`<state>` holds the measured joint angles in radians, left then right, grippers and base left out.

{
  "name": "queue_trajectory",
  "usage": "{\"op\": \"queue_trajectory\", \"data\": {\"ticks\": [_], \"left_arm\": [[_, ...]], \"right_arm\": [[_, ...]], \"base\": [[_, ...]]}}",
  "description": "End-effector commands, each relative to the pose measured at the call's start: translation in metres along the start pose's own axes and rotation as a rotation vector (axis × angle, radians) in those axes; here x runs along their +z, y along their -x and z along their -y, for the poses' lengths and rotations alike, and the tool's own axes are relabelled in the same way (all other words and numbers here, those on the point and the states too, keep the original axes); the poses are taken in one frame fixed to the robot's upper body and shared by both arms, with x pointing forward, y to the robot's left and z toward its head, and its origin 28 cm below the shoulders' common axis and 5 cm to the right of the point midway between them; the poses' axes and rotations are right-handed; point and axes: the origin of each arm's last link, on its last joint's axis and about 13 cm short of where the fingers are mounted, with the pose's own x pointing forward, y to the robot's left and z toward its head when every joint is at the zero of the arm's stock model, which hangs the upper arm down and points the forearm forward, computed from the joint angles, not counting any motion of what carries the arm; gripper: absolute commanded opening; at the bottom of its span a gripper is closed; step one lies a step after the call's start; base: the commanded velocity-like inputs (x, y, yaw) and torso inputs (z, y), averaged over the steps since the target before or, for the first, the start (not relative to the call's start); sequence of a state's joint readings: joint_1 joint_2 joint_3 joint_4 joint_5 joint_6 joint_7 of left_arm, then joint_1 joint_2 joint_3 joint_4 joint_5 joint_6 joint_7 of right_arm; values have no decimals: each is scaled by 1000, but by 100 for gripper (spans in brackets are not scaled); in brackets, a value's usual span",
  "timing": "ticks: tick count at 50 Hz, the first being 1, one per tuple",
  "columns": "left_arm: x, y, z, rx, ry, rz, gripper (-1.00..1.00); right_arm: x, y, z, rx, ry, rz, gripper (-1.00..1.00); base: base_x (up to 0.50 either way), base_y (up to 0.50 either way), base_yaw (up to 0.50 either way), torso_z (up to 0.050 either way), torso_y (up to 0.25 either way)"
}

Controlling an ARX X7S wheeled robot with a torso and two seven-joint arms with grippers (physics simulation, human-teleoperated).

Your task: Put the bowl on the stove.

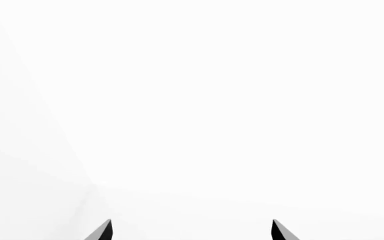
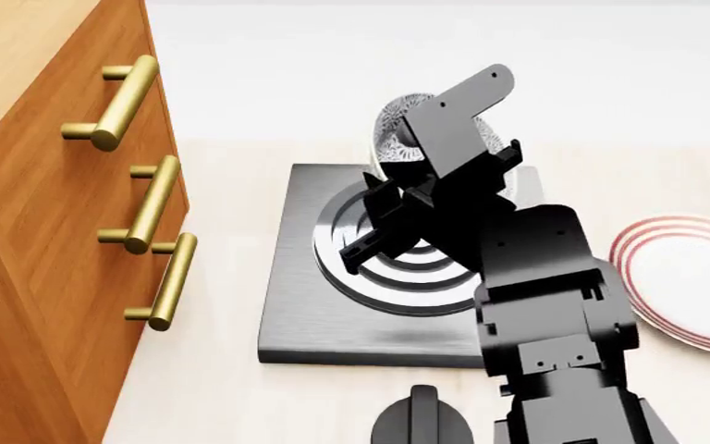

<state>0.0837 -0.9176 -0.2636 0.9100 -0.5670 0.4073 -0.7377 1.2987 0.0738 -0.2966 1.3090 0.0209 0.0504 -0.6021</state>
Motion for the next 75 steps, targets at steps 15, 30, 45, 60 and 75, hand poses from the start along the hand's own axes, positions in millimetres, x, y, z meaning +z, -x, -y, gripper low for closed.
{"op": "queue_trajectory", "data": {"ticks": [15,30,45,60,75], "left_arm": [[1,-2,-1,1,-12,27,100],[0,-2,-3,15,-28,21,100],[0,0,-3,1,-47,19,100],[-2,0,-3,21,-70,30,100],[-3,1,-3,14,-80,33,100]], "right_arm": [[-9,-4,-8,-33,-45,36,-100],[-5,-6,-11,-34,-56,44,-100],[-5,-6,-11,-34,-56,44,-100],[-5,-6,-11,-34,-56,44,-100],[-5,-6,-11,-34,-56,44,-100]], "base": [[0,0,0,0,1],[0,0,0,0,1],[0,0,0,1,-65],[0,0,0,2,-183],[0,0,0,0,0]]}}
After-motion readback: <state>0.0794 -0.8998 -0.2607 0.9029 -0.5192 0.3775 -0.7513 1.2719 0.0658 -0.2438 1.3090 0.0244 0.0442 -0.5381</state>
